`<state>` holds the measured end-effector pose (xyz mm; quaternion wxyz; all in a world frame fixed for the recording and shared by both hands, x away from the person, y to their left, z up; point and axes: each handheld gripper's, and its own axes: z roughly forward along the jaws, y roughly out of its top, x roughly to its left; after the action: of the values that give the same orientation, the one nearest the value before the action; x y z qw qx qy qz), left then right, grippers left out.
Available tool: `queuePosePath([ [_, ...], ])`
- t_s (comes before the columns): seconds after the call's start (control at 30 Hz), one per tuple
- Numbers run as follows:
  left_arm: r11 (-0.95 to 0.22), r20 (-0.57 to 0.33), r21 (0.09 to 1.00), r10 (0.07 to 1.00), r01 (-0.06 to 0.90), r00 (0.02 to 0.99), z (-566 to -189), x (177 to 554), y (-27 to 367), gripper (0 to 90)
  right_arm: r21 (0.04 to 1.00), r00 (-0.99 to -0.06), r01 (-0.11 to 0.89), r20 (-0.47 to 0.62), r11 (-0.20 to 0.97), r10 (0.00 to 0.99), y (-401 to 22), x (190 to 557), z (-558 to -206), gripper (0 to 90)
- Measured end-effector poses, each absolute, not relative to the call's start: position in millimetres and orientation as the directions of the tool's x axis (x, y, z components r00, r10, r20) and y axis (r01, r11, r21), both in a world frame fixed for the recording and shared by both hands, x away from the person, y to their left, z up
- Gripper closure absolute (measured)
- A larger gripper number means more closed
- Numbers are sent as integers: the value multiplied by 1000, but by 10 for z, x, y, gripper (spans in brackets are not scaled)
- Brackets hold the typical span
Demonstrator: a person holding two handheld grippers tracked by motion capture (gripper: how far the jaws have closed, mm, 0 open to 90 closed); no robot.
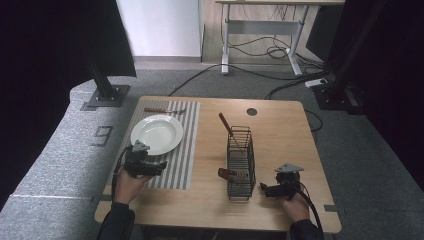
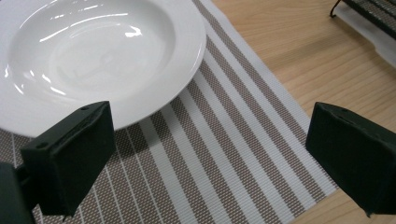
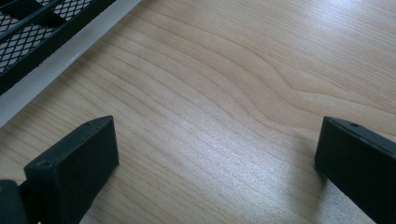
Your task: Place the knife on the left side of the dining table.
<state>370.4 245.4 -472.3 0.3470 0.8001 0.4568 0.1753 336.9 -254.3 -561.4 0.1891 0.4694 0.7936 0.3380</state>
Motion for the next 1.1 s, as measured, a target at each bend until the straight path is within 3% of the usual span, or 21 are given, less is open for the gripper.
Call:
queuePosePath([
  [1.1,-380,-19,751,806,541,592,-4156,3925,1873,25,715,-486,618,19,328,873,-2541,3368,-5614,0],
])
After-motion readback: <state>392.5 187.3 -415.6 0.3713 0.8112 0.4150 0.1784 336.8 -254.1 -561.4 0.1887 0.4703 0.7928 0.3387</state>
